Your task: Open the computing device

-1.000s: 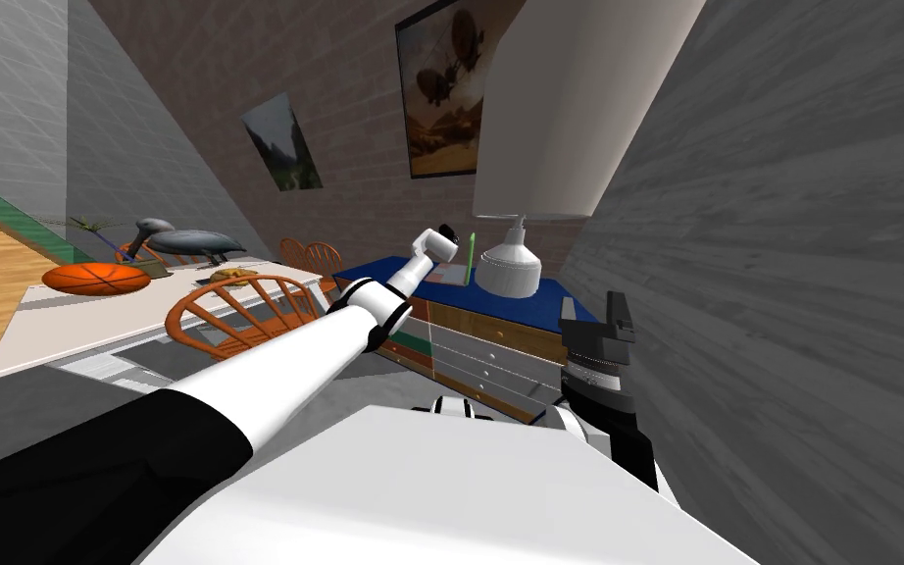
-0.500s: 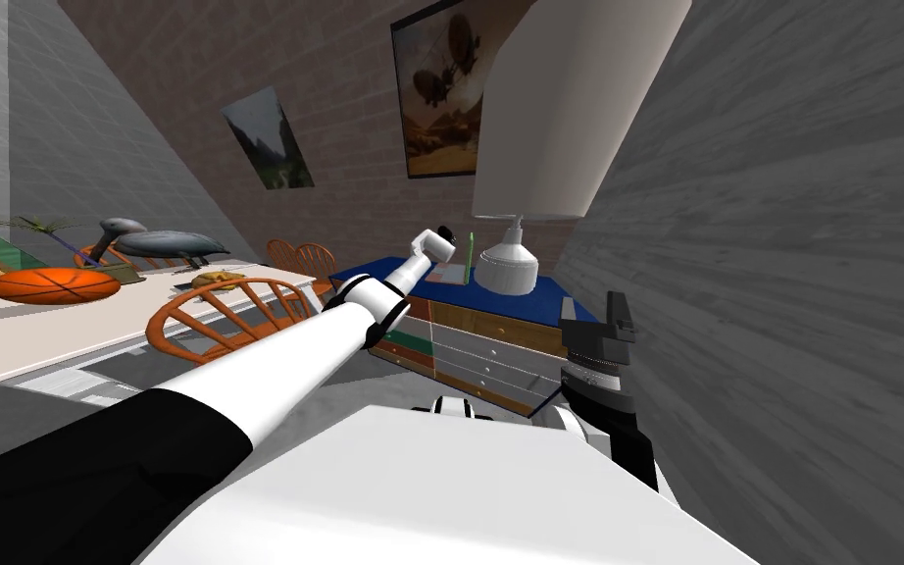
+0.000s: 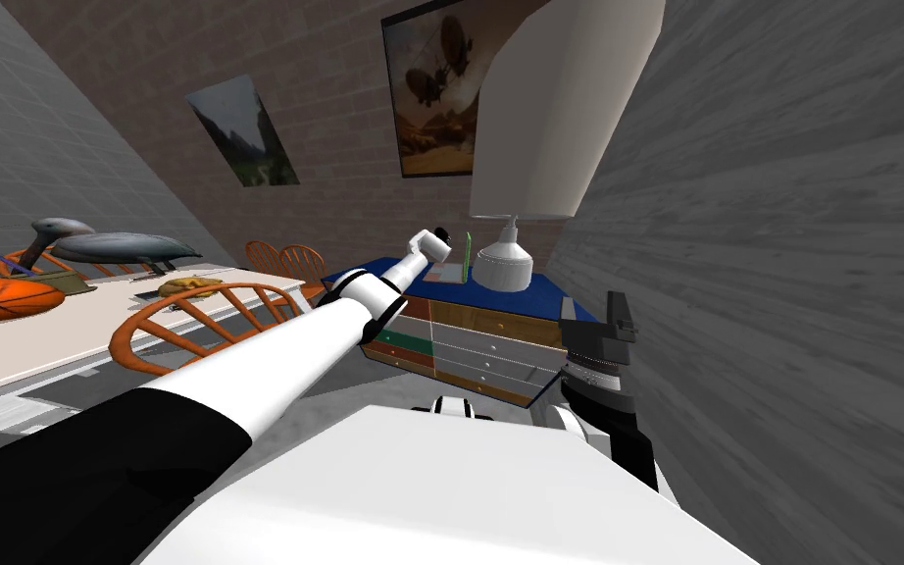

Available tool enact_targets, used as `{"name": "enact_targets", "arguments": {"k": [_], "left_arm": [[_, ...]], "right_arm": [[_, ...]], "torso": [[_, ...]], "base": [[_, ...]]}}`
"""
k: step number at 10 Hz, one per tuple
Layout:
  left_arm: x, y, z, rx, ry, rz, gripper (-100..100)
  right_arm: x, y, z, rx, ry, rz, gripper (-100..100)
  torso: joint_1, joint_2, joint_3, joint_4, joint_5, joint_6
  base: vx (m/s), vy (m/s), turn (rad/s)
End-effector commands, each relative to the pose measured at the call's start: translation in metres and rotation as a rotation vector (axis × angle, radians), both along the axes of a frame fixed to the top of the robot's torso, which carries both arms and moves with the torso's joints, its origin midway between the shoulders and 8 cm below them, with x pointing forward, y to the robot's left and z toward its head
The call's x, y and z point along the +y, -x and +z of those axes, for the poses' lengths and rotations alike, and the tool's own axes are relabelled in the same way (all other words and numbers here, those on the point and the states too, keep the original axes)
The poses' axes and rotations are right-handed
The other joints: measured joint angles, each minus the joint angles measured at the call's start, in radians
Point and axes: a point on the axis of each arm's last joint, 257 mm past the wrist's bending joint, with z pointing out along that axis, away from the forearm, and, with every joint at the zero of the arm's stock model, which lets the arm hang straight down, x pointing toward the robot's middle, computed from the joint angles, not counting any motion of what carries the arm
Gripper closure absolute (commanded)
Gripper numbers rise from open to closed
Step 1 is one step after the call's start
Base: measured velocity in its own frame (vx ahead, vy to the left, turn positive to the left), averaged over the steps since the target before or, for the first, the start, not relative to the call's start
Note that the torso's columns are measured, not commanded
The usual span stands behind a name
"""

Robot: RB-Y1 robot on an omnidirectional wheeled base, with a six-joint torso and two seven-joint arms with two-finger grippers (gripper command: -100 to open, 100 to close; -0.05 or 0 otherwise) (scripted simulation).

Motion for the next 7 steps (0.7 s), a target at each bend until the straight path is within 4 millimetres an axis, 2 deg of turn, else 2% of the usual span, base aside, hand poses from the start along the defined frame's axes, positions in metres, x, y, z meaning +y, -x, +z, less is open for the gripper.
{"name": "enact_targets", "arguments": {"k": [1, 3, 4, 7], "left_arm": [[0.019, -0.006, -0.002, 0.0, 0.033, 0.04, 100], [0.017, -0.004, -0.003, 0.003, 0.043, 0.039, 100], [0.019, -0.003, 0.003, 0.005, 0.001, 0.054, -100], [0.023, 0.0, 0.013, 0.01, -0.073, 0.079, -100]], "right_arm": [[0.0, 0.0, 0.0, 0.0, 0.0, 0.0, 0], [0.0, 0.0, 0.0, 0.0, 0.0, 0.0, 0], [0.0, 0.0, 0.0, 0.0, 0.0, 0.0, 0], [0.0, 0.0, 0.0, 0.0, 0.0, 0.0, 0]], "torso": [[-0.002, -0.001, 0.0, 0.0, -0.001, 0.0], [0.0, 0.0, 0.0, 0.0, 0.0, 0.0], [-0.002, -0.001, -0.001, 0.0, -0.001, 0.0], [-0.004, -0.002, -0.002, -0.001, -0.002, 0.001]], "base": [[-0.038, 0.062, -0.187], [-0.035, 0.056, -0.07], [-0.006, -0.063, -0.013], [0.024, -0.118, -0.012]]}}
